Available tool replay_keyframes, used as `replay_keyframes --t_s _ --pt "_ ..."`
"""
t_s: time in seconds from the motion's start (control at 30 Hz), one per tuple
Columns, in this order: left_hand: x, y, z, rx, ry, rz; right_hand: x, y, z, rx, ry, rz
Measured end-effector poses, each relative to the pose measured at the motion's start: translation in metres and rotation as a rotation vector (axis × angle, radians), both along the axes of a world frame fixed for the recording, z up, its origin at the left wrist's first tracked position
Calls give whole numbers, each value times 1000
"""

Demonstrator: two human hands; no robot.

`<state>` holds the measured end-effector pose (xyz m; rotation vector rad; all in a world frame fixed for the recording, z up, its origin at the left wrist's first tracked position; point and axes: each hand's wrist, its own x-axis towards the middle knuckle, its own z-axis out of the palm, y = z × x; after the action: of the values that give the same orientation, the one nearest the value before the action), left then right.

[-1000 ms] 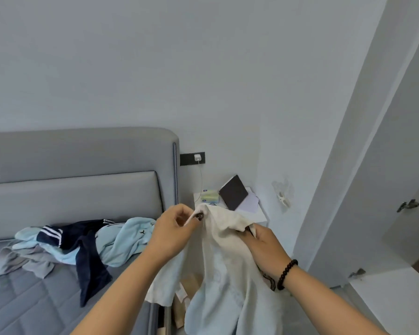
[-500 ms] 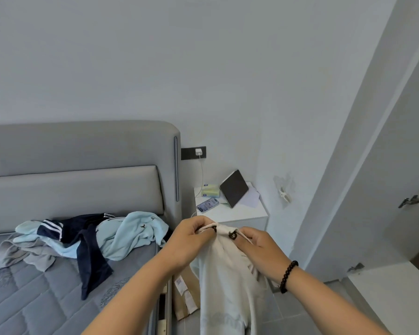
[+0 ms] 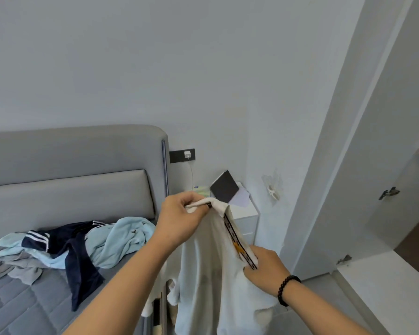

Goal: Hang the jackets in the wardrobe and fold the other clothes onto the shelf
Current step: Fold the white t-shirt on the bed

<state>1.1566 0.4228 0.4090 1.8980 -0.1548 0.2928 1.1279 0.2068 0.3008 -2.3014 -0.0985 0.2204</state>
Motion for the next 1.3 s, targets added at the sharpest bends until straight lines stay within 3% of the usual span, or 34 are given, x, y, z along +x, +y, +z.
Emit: replay_keyframes --t_s 0.17,0.67,0.83,1.07,1.17,1.3 --pt "4 35 18 -21 -37 138 6 -13 -11 8 36 -118" --pt "-13 138 -1 31 59 412 44 13 70 102 -304 -252" --pt "-22 159 -11 47 51 422 35 26 85 173 -358 -124" --pt "-47 176 -16 128 17 462 7 20 95 -124 -300 159" --pt "-63 180 -12 152 -14 476 0 16 95 -158 -401 175" --pt "-94 180 -3 149 -62 521 -11 17 99 -54 -475 100"
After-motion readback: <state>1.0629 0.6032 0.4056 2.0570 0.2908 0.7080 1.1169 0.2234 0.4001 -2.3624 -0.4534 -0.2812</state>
